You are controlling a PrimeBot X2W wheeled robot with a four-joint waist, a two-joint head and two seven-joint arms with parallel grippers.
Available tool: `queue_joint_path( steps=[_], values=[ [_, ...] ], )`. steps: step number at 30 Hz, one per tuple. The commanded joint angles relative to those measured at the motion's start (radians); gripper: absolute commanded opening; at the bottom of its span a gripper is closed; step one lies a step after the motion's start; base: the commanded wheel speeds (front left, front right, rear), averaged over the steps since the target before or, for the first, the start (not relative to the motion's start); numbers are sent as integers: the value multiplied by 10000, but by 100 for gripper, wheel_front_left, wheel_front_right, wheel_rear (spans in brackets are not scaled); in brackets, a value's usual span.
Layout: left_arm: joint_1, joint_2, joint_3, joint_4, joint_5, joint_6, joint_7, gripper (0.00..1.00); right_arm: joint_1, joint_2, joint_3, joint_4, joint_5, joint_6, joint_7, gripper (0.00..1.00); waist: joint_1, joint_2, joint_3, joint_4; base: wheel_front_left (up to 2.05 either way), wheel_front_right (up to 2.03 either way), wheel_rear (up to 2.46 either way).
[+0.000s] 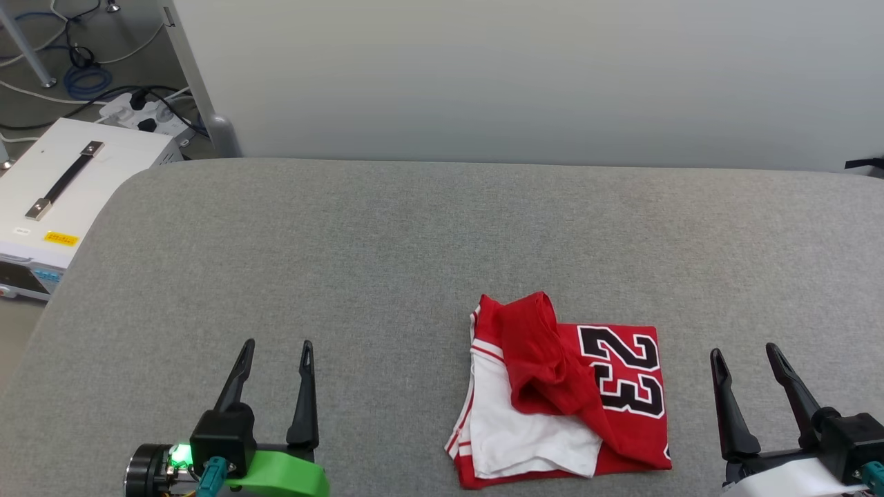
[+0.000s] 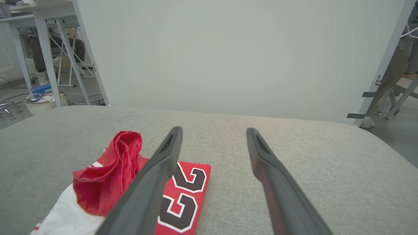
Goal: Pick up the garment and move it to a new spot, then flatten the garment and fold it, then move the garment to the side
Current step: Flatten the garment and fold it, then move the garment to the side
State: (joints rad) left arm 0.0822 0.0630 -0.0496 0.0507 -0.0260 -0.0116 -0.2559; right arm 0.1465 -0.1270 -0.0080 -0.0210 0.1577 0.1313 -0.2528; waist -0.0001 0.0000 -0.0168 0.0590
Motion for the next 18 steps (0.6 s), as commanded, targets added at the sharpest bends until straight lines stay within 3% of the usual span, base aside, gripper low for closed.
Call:
queue_joint_path(
  steps=[1, 9, 14, 18],
  values=[
    [162, 39, 15, -31, 48, 85, -59, 100, 113, 45, 6, -53, -75, -6, -87, 100, 1, 0, 12, 1, 0, 0, 0],
    [54, 23, -81, 33, 19, 95, -59, 100, -662, -412, -431, -450, -140, -6, -88, 100, 1, 0, 170, 50, 0, 0, 0],
    [-117, 14, -175, 68, 1, 44, -59, 100, -2082, -1630, -722, -669, 190, -6, 394, 100, 1, 0, 379, 185, 0, 0, 0],
    [-312, -2, -270, 55, -39, -5, -59, 100, -2964, -2367, -500, -830, 899, -6, 1721, 100, 1, 0, 639, 339, 0, 0, 0]
  ],
)
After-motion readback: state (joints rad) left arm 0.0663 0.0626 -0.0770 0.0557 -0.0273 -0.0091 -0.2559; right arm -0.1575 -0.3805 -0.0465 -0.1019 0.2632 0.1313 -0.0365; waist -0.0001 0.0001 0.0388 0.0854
